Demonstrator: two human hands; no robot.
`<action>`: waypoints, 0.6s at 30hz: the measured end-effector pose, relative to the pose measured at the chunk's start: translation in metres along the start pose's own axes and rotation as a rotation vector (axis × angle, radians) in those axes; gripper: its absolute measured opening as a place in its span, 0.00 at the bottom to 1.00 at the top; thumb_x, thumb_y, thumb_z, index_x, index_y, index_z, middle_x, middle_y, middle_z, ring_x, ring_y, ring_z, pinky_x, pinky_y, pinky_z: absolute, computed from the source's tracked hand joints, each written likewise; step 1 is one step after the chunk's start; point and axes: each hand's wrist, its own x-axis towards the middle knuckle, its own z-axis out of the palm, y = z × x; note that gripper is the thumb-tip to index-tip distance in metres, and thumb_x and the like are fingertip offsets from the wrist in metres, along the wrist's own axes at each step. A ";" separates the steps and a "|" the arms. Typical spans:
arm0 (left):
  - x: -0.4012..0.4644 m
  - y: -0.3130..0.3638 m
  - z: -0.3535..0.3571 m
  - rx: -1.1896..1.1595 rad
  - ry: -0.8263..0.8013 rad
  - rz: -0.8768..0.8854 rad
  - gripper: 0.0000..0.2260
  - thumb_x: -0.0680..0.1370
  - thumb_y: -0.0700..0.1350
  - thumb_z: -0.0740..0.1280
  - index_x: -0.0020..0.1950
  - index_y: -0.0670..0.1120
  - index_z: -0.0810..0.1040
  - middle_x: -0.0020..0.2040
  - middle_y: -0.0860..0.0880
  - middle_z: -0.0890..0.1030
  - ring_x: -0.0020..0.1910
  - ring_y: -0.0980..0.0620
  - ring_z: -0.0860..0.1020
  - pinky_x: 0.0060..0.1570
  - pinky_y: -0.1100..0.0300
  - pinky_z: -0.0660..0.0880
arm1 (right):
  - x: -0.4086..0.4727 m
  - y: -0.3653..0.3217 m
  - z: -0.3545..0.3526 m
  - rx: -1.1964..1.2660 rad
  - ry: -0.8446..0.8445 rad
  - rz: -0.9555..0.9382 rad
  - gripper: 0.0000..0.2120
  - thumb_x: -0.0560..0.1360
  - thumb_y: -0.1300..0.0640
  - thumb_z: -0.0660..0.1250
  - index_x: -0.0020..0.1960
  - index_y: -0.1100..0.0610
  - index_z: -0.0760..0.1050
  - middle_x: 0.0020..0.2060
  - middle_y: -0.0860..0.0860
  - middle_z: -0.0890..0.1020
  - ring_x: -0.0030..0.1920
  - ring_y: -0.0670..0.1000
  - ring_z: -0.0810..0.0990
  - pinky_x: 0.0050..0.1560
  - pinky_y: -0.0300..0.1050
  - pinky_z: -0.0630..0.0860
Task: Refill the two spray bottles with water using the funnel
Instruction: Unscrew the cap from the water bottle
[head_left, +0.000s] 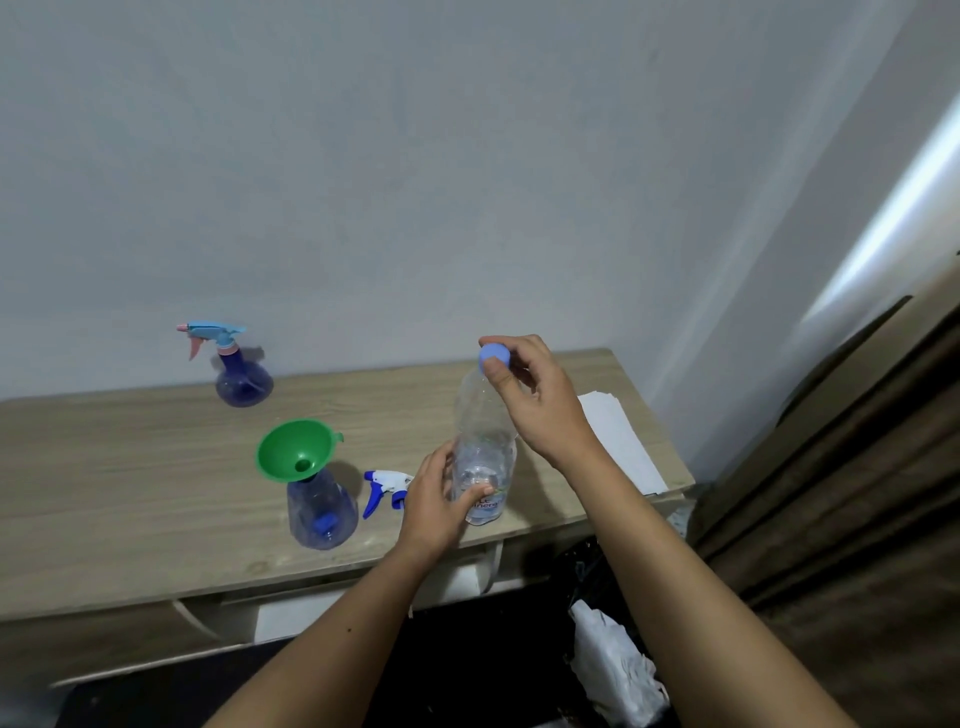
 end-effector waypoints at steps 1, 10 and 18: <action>0.000 -0.001 0.000 0.005 0.002 0.008 0.35 0.72 0.46 0.83 0.76 0.51 0.72 0.67 0.55 0.80 0.65 0.60 0.79 0.65 0.61 0.78 | -0.001 -0.002 0.000 0.019 0.013 0.019 0.15 0.80 0.52 0.74 0.65 0.53 0.79 0.57 0.46 0.82 0.58 0.43 0.81 0.64 0.40 0.76; 0.000 -0.001 0.003 -0.019 -0.009 -0.021 0.36 0.72 0.47 0.83 0.77 0.54 0.71 0.67 0.56 0.80 0.66 0.57 0.79 0.67 0.56 0.79 | 0.000 -0.002 -0.004 0.021 0.048 -0.015 0.10 0.79 0.53 0.74 0.58 0.53 0.80 0.52 0.45 0.85 0.53 0.45 0.83 0.59 0.39 0.78; -0.001 -0.006 0.004 0.002 0.020 -0.017 0.38 0.70 0.50 0.83 0.77 0.53 0.72 0.68 0.54 0.81 0.67 0.56 0.80 0.68 0.51 0.79 | -0.002 -0.002 -0.005 0.016 0.007 -0.019 0.14 0.80 0.52 0.74 0.62 0.54 0.77 0.56 0.47 0.83 0.56 0.44 0.81 0.59 0.35 0.75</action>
